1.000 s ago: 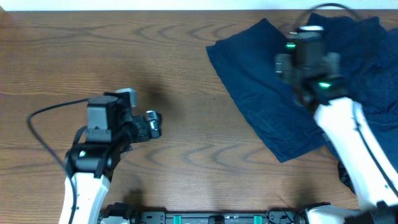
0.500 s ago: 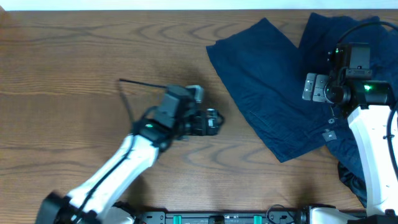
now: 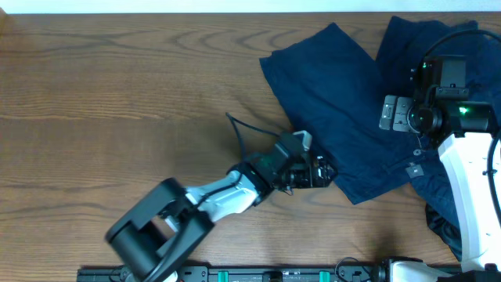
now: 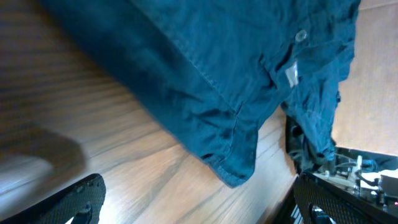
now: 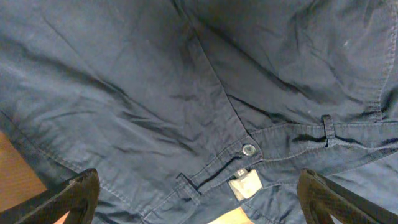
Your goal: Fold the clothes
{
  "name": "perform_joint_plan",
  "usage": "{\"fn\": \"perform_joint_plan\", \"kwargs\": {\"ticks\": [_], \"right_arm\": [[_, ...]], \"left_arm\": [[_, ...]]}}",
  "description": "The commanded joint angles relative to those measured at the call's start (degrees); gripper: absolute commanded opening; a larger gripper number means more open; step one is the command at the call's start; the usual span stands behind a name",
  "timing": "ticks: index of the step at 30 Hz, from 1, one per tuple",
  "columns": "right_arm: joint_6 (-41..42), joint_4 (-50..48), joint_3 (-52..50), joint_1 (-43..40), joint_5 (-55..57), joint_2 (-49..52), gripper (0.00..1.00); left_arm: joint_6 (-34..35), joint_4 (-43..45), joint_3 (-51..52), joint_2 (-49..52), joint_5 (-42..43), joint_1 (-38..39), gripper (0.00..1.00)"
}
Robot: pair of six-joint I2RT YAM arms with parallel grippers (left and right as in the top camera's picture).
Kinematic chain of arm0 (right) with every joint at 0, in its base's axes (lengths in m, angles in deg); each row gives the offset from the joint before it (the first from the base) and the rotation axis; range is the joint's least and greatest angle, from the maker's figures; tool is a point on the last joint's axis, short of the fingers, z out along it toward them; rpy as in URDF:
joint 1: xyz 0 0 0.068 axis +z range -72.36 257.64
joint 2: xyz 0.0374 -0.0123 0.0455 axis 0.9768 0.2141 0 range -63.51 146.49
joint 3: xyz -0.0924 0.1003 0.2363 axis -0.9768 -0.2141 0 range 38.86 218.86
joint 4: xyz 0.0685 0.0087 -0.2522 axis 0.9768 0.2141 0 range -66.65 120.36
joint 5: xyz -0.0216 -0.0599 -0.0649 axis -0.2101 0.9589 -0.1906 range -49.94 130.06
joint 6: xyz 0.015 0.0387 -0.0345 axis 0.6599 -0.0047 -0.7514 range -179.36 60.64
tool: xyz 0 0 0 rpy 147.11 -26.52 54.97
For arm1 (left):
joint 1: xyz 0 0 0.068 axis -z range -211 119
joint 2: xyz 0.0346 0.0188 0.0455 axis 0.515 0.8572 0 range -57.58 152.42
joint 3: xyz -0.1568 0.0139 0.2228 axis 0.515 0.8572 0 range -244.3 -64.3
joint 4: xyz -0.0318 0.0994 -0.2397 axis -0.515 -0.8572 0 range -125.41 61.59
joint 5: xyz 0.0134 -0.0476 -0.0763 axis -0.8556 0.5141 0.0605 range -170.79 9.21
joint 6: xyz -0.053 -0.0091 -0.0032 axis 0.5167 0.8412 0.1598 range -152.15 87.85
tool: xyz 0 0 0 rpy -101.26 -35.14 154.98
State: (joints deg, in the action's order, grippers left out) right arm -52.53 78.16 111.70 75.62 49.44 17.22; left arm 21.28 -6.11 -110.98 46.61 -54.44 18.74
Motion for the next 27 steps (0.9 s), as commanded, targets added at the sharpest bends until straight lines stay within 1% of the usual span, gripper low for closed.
{"fn": "perform_joint_plan", "kwargs": {"ticks": [1,8,10,11,13,14,16,18,19,20,21,22,25,27], "right_arm": [[0.46,0.39,0.24,-0.44,-0.24,0.0,0.99],[0.46,0.33,0.24,-0.44,-0.26,-0.94,0.99],[0.46,0.33,0.24,-0.44,-0.28,-1.44,0.99],[0.46,0.33,0.24,-0.44,-0.28,-1.73,0.99],[0.46,0.33,0.24,-0.44,-0.44,-2.34,0.99],[0.44,0.33,0.24,-0.44,-0.42,-2.75,0.99],[0.44,0.33,0.24,-0.44,-0.42,-3.3,0.99],[0.44,0.35,0.24,-0.44,-0.44,-3.72,0.99],[0.46,0.35,0.24,-0.44,-0.48,-3.93,0.99],[0.46,0.35,0.24,-0.44,-0.5,-4.0,0.99],[0.46,0.44,0.24,-0.44,-0.63,-4.02,0.99],[0.46,0.57,0.24,-0.44,-0.63,-4.02,0.99],[0.46,0.94,0.24,-0.44,-0.63,-4.0,0.99],[0.44,0.96,0.24,-0.44,-0.63,-4.0,0.99]], "left_arm": [[4.42,1.97,-0.33,3.41,-3.54,1.49,0.98],[6.82,10.03,-0.48,8.85,-6.4,3.04,0.99],[8.2,11.61,-1.14,10.78,-8.35,3.41,0.86],[8.87,11.63,-1.55,11.63,-9.11,3.52,0.83],[10.29,11.67,-2.6,13.35,-9.29,3.61,0.8],[11.04,11.69,-3.17,14.1,-9.29,3.61,0.76],[11.13,12.07,-4.24,14.99,-9.64,3.58,0.61],[10.54,12.63,-5.11,15.32,-11.69,3.54,0.46],[10.19,12.57,-5.38,15.32,-13.22,3.54,0.34],[9.75,12.57,-5.55,15.32,-14.56,3.54,0.24],[9.6,12.5,-5.66,15.3,-15.52,3.41,0.1],[9.62,12.5,-5.66,15.3,-15.45,3.19,0.06],[8.41,11.67,-5.64,15.04,-13.18,1.97,0.06],[6.71,8.0,-5.64,14.03,-10.32,0.59,0.06]]}}
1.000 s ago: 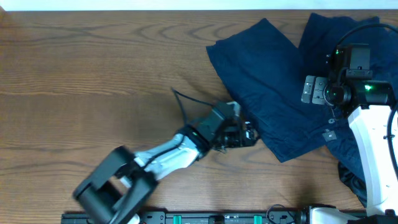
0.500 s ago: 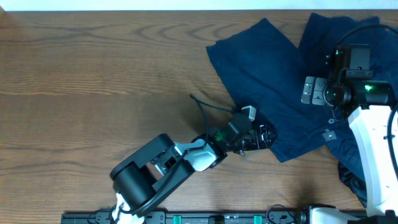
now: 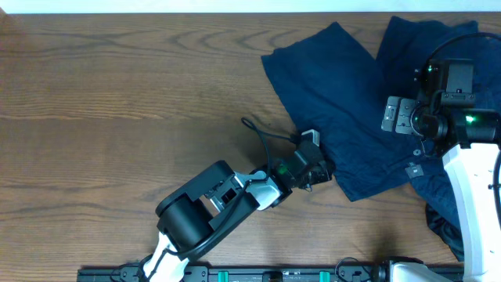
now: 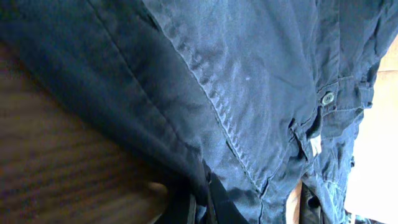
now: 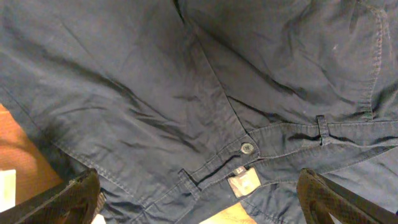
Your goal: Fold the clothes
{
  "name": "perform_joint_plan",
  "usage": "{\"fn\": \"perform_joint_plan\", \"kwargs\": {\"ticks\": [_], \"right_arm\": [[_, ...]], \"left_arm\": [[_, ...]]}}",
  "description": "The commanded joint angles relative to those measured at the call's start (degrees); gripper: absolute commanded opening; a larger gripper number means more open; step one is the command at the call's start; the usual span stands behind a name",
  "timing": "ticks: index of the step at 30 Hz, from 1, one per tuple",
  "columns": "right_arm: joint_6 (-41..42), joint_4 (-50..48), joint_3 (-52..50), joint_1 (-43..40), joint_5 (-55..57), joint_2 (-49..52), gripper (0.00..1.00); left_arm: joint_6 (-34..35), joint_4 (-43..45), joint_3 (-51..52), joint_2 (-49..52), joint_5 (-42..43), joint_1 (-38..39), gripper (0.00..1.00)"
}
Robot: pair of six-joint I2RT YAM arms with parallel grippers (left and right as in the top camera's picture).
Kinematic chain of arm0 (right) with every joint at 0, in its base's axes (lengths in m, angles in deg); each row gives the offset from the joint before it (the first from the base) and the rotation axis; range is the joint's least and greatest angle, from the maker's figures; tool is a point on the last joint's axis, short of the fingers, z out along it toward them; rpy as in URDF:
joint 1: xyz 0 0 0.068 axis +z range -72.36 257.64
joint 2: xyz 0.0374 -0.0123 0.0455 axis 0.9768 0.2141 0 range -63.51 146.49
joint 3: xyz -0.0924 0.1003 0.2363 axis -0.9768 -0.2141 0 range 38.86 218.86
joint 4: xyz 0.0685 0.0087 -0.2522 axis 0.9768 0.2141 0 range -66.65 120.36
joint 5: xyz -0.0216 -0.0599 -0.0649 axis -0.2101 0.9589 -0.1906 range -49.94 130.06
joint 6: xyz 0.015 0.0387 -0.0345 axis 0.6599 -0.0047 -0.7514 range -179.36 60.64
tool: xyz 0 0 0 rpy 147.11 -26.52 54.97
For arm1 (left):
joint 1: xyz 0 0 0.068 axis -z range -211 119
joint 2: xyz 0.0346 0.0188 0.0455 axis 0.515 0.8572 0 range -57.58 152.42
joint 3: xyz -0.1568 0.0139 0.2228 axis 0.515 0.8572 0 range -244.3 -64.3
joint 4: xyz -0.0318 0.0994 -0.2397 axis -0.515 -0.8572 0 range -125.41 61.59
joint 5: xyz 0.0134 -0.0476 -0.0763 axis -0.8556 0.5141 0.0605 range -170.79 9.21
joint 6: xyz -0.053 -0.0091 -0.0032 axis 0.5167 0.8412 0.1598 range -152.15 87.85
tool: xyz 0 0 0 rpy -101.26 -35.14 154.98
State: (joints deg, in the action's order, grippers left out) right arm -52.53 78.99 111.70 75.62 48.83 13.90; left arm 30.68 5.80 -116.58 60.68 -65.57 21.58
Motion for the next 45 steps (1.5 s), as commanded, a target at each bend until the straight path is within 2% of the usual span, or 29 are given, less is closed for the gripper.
{"fn": "perform_joint_plan", "kwargs": {"ticks": [1,4,7,11,14,18,19,20,21,23,24,28,31,34,38,41,42,45], "right_arm": [[0.44,0.13,0.24,-0.44,-0.02,-0.68,0.99],[0.42,0.13,0.24,-0.44,0.04,-0.68,0.99],[0.42,0.13,0.24,-0.46,0.04,-0.68,0.99],[0.42,0.15,0.24,-0.66,0.02,-0.68,0.99],[0.42,0.22,0.24,-0.7,0.02,-0.68,0.99],[0.39,0.2,0.24,-0.7,0.02,-0.68,0.99],[0.39,0.22,0.24,-0.7,0.02,-0.68,0.99],[0.42,0.28,0.24,-0.7,0.02,-0.68,0.99],[0.42,0.31,0.24,-0.7,0.0,-0.68,0.99],[0.39,0.31,0.24,-0.7,0.02,-0.63,0.99],[0.39,0.31,0.24,-0.7,0.02,-0.63,0.99],[0.39,0.31,0.24,-0.7,0.02,-0.63,0.99],[0.39,0.31,0.24,-0.7,0.0,-0.63,0.99],[0.39,0.31,0.24,-0.7,0.02,-0.63,0.99],[0.39,0.33,0.24,-0.7,0.0,-0.63,0.99],[0.42,0.37,0.24,-0.7,0.02,-0.63,0.99],[0.42,0.37,0.24,-0.7,0.0,-0.63,0.99],[0.42,0.37,0.24,-0.7,0.0,-0.63,0.99]], "left_arm": [[-3.76,-7.02,-0.04,-0.9,1.99,-3.15,0.06],[-9.01,-20.57,-0.04,-5.25,3.61,-6.84,0.06],[-20.22,-37.75,-0.04,-12.92,2.58,-13.64,0.06],[-33.16,-50.66,-0.04,-21.94,-2.84,-24.87,0.06],[-41.11,-52.15,-0.07,-26.97,-5.16,-35.43,0.06],[-43.47,-48.76,-0.15,-29.24,-5.42,-50.49,0.06],[-42.32,-48.65,-0.22,-29.22,-5.42,-53.64,0.13],[-40.54,-48.98,-0.2,-29.18,-5.11,-56.96,0.37],[-39.34,-49.59,-0.2,-29.16,-3.69,-59.06,0.53],[-38.53,-51.65,-0.2,-29.18,6.05,-63.25,0.92],[-38.53,-53.4,-0.2,-29.18,12.17,-64.52,0.98],[-38.51,-64.96,-0.17,-29.18,25.07,-64.08,0.98],[-38.58,-74.1,0.42,-29.18,26.14,-60.22,0.98],[-38.42,-76.61,2.27,-29.18,26.14,-54.14,0.98],[-31.17,-73.99,5.27,-29.18,26.14,-45.42,0.98],[-24.24,-66.45,8.17,-29.16,25.44,-38.88,0.99],[-22.27,-64.22,8.98,-29.16,24.94,-37.31,0.95],[-13.11,-56.39,11.78,-29.09,20.98,-30.73,0.74]]}}
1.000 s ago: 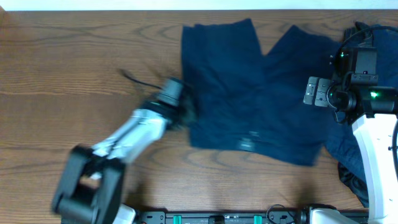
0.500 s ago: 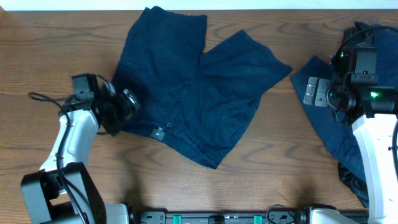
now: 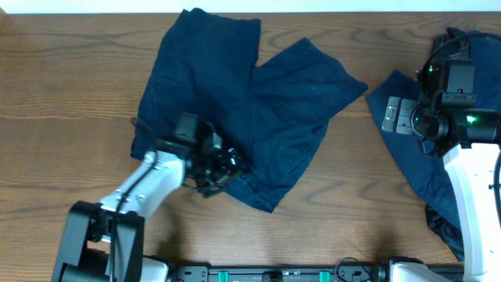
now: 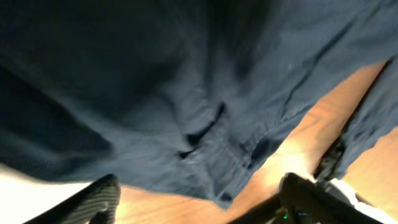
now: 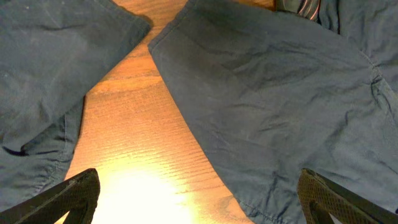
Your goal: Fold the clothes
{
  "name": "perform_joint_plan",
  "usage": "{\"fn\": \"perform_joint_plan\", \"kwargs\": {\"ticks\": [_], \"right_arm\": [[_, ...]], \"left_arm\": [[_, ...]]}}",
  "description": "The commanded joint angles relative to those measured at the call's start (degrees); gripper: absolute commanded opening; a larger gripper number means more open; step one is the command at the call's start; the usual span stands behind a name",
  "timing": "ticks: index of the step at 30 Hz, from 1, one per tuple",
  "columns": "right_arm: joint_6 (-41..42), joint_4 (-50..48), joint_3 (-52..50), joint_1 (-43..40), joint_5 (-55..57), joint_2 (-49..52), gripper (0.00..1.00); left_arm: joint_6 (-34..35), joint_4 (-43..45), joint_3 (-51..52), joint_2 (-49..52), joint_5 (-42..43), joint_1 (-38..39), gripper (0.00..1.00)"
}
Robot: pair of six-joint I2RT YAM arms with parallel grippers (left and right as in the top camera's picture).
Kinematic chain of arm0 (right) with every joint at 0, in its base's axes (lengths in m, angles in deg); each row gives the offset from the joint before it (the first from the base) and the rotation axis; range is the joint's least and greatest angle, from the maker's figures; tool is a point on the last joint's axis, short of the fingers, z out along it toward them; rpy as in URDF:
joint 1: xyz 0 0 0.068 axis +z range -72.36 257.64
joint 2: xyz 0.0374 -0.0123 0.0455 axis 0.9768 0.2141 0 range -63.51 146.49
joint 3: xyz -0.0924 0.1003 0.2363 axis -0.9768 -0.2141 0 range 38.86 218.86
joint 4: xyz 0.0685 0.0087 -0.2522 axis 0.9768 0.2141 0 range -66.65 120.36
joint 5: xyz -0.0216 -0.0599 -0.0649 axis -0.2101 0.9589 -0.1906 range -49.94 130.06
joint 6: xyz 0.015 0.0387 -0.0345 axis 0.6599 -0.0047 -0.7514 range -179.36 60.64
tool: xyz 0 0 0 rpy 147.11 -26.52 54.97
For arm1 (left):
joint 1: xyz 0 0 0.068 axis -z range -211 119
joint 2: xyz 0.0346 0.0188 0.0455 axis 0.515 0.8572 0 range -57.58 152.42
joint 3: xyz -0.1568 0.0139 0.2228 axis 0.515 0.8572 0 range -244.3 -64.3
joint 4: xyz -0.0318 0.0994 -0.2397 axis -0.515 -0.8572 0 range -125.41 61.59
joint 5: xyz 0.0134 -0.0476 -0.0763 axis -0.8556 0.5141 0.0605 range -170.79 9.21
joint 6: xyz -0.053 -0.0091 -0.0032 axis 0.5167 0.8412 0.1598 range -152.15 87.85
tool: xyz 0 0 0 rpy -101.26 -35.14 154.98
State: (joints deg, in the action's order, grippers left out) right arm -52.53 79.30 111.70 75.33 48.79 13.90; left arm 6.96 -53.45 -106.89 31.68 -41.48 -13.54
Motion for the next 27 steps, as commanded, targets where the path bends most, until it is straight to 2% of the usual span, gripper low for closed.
{"fn": "perform_joint_plan", "kwargs": {"ticks": [1,3,6,13,14,15,17,20,23,25,27], "right_arm": [[0.42,0.13,0.24,-0.42,0.04,-0.63,0.99],[0.42,0.22,0.24,-0.42,0.04,-0.63,0.99],[0.42,0.24,0.24,-0.42,0.04,-0.63,0.99],[0.39,0.28,0.24,-0.42,0.04,-0.63,0.99],[0.39,0.28,0.24,-0.42,0.04,-0.63,0.99],[0.42,0.28,0.24,-0.42,0.04,-0.63,0.99],[0.42,0.26,0.24,-0.42,0.04,-0.63,0.99],[0.42,0.26,0.24,-0.42,0.07,-0.63,0.99],[-0.28,0.63,0.24,-0.42,0.02,-0.63,0.99],[-1.11,1.09,0.22,-0.42,-0.59,-0.55,0.98],[-4.0,1.16,0.22,-0.42,-5.42,-0.04,0.97]], "left_arm": [[12.41,4.94,2.6,-0.09,-4.04,6.01,0.67],[14.19,9.57,3.32,-0.09,-4.44,8.9,0.61],[16.79,13.79,3.48,-0.09,-5.64,12.92,0.61],[23.82,13.49,3.8,0.44,-10.38,19.08,0.61],[23.85,13.49,3.8,0.46,-10.49,19.65,0.57],[23.82,13.53,3.8,0.46,-10.54,19.89,0.43],[23.69,13.33,3.8,0.46,-10.99,19.91,0.06],[21.79,11.5,3.8,0.44,-12.09,19.8,0.06],[15.54,3.43,3.74,-0.83,-9.46,18.93,0.06],[9.79,-7.87,3.58,-3.26,-9.09,17.09,0.06],[5.44,-19.63,3.58,-6.62,-13.84,14.34,0.06]]}}
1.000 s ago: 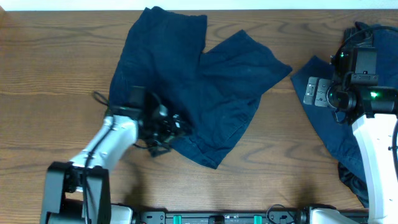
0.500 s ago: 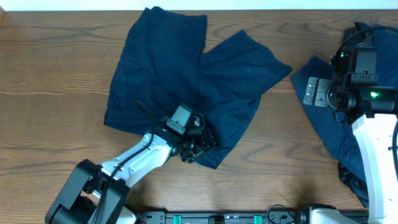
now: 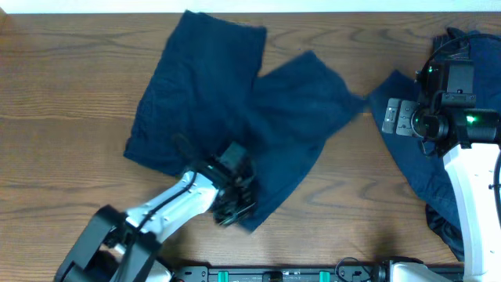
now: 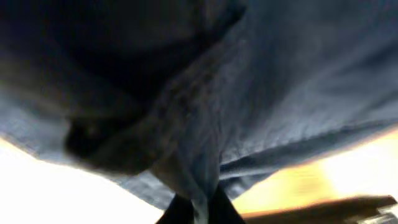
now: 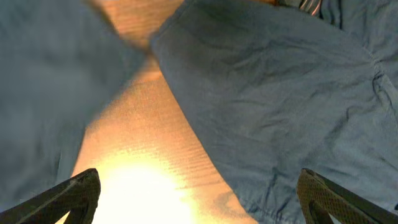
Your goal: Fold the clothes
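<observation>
Dark navy shorts (image 3: pixel 211 110) lie spread on the middle-left of the wooden table (image 3: pixel 70 86). At their lower edge my left gripper (image 3: pixel 237 202) is shut on a fold of the shorts' cloth (image 4: pixel 193 155), which shows pinched between the fingertips in the left wrist view (image 4: pixel 199 210). The right gripper (image 3: pixel 398 116) hovers open over bare wood between the shorts and a second navy garment (image 5: pixel 280 93), nothing between its fingers (image 5: pixel 81 193). A blurred leg of the shorts (image 5: pixel 43 74) shows at the left of the right wrist view.
A pile of dark navy clothing (image 3: pixel 419 168) lies at the table's right edge under the right arm. The black rail (image 3: pixel 274 274) runs along the front edge. Bare wood (image 3: pixel 63 180) lies left of the shorts.
My left gripper was open over the shorts' lower left part; it now sits further right and nearer the front, shut on their lower edge. The shorts' right leg has shifted slightly. The right arm is unmoved.
The shorts lay at the right beside the pile, my left gripper open at their lower corner. Then it was shut on that corner. Later the shorts lay spread at middle-left with the gripper open over them. Now it grips their lower edge.
</observation>
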{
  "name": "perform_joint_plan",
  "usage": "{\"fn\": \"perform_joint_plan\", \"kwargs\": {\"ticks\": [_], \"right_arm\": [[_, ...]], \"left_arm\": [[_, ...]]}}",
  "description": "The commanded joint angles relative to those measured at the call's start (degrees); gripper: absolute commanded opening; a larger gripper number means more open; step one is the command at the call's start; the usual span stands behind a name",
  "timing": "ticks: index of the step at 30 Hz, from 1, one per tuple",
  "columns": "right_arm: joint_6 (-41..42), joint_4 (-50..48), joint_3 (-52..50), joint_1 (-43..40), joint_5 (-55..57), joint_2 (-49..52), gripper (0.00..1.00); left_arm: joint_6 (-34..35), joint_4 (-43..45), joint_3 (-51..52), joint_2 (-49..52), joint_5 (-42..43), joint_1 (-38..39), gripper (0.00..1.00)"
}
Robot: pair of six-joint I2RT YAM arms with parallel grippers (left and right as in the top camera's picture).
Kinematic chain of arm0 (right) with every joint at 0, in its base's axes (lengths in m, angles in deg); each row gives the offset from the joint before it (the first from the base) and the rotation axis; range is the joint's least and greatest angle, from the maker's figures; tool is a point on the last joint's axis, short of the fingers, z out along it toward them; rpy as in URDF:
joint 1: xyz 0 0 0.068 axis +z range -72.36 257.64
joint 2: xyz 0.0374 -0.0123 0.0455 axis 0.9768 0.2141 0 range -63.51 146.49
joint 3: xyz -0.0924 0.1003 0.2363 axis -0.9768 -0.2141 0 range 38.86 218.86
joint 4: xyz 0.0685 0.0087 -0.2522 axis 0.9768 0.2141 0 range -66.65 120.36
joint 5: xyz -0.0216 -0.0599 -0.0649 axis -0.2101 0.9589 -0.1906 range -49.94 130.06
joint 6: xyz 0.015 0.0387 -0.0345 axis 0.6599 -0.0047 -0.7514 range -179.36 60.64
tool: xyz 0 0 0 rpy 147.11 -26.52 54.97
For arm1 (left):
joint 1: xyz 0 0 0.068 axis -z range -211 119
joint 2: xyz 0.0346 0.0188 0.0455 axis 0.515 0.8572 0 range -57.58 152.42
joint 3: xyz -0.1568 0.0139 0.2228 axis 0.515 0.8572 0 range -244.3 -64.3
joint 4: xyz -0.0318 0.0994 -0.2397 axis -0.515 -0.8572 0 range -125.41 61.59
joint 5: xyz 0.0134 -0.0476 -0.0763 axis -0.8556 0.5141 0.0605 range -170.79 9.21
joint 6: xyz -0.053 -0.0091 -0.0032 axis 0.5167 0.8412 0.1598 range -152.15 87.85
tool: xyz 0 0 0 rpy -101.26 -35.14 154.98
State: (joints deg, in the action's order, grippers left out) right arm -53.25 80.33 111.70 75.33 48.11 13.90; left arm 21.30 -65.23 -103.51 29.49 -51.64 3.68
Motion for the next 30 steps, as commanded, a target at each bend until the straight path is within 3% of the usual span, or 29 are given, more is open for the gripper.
{"fn": "perform_joint_plan", "kwargs": {"ticks": [1,4,7,21,27,30], "right_arm": [[-4.85,0.07,0.22,-0.35,-8.41,0.44,0.96],[-9.31,0.42,0.2,0.15,-20.04,3.04,0.93],[-11.3,1.97,0.07,1.62,-27.28,6.84,0.89],[-13.03,5.77,-5.46,10.71,-30.8,25.57,0.87],[-11.04,-4.85,-10.43,11.69,-30.84,29.66,0.83],[-10.84,-10.49,-12.37,12.31,-31.08,29.86,0.77]], "left_arm": [[-9.79,-12.48,0.2,-6.16,-7.63,-4.26,0.06],[-10.14,-21.84,0.2,-11.96,-22.12,-8.72,0.06],[-10.16,-22.71,0.2,-16.76,-28.7,-12.24,0.06],[-10.19,-21.14,0.2,-20.41,-34.84,-17.05,0.06],[-10.19,-20.52,0.2,-20.41,-36.28,-17.31,0.06],[-10.19,-20.48,0.2,-20.41,-36.3,-17.31,0.06]]}}
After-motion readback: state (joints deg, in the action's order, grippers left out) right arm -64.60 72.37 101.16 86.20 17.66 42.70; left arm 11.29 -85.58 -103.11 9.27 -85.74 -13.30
